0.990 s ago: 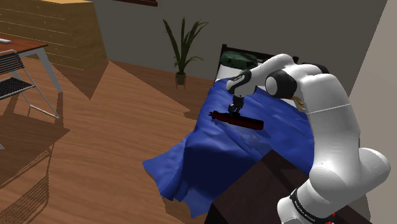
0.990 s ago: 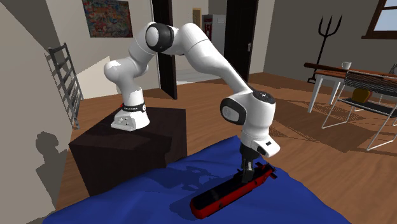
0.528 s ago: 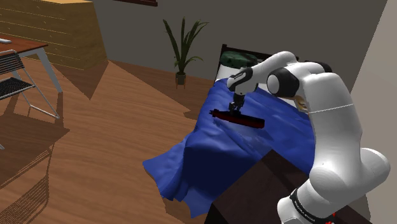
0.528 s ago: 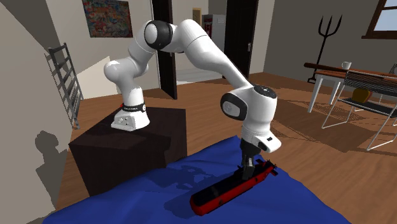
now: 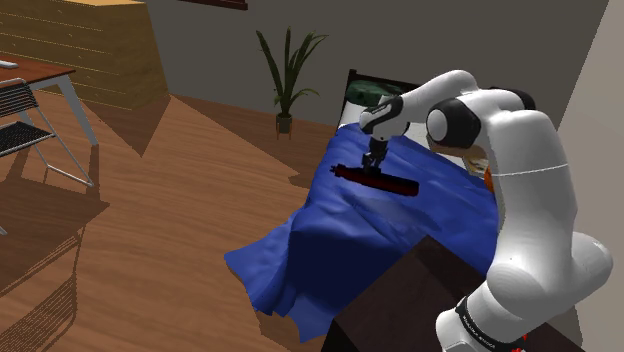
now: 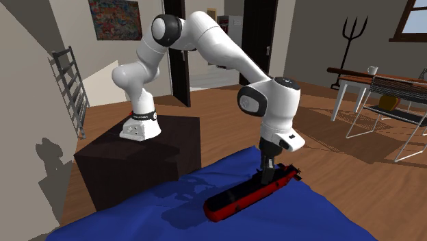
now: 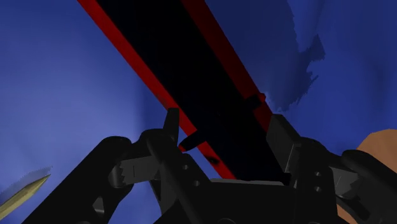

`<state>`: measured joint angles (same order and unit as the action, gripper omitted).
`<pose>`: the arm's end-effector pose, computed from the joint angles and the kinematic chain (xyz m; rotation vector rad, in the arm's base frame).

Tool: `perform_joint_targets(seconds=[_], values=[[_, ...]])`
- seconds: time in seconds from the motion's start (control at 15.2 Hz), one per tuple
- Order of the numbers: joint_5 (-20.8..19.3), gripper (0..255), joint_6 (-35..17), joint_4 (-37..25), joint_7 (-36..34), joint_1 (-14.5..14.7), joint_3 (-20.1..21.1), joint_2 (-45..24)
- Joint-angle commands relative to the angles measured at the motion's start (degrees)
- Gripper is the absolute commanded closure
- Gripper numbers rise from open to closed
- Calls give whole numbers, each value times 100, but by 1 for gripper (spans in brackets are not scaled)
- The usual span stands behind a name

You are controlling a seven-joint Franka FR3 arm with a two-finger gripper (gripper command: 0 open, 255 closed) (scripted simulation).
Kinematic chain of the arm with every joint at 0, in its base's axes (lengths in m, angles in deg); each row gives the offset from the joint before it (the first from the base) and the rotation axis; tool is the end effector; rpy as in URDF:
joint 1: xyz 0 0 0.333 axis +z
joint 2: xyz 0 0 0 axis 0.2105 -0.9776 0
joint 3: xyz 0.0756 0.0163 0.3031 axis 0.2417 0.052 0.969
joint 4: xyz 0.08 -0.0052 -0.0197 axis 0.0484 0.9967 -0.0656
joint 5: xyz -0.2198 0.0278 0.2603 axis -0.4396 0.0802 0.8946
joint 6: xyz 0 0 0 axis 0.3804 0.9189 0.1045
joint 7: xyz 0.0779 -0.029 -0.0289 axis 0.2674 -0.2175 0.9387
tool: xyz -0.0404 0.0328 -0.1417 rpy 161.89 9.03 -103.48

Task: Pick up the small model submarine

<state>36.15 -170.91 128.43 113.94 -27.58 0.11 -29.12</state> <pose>0.5804 -0.2995 0.1971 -3.0925 0.0664 0.0869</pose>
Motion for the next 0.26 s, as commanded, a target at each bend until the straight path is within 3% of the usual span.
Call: perform_joint_targets(seconds=[0.0, 0.2], values=[[-26, 255, 120, -56, -20, 8, -21, 80], [-40, 255, 175, -57, -28, 15, -32, 135]])
